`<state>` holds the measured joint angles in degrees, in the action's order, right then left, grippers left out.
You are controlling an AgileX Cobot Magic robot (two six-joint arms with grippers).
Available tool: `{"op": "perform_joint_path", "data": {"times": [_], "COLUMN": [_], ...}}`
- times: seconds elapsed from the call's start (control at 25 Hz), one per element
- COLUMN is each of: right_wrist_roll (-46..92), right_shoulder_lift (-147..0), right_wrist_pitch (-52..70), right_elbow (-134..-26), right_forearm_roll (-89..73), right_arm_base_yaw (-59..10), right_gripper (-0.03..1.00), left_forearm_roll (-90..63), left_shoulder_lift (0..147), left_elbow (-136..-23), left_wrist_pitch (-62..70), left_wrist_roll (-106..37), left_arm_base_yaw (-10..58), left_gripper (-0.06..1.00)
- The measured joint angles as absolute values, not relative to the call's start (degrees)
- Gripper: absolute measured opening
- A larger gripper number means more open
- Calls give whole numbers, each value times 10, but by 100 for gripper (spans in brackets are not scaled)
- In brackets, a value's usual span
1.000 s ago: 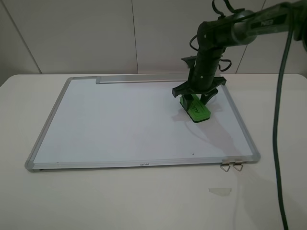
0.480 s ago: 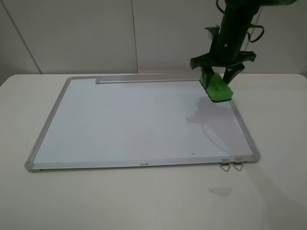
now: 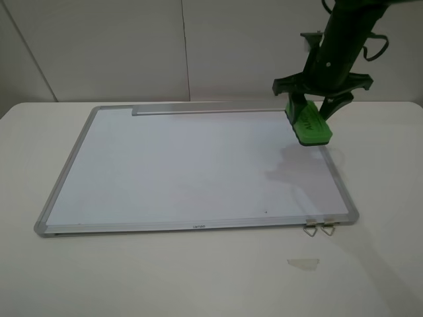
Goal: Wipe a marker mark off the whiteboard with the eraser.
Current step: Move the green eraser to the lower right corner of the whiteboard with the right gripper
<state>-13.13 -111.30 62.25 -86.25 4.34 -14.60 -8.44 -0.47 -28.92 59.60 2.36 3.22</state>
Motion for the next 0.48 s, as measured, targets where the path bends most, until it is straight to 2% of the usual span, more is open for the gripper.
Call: {"op": "perform_joint_path", "data": {"times": [0.24,0.48], "right_wrist_roll": [-131,-134], "right_shoulder_lift": [-1061,-1060], "right_wrist_pitch": [501,432], "right_elbow": [-685,-594], "right_forearm_roll": [14,10], "right_arm_base_yaw": [-131,-128], "right_gripper": [58,58], "left_forearm_roll": [-84,-84], "left_shoulder_lift": [-5,-5], "left_elbow": [-289,-289], "left_wrist_pitch": [596,596], "left_wrist_roll": [24,24], "left_arm_base_yaw": [32,32], "left_gripper": [78,78]}}
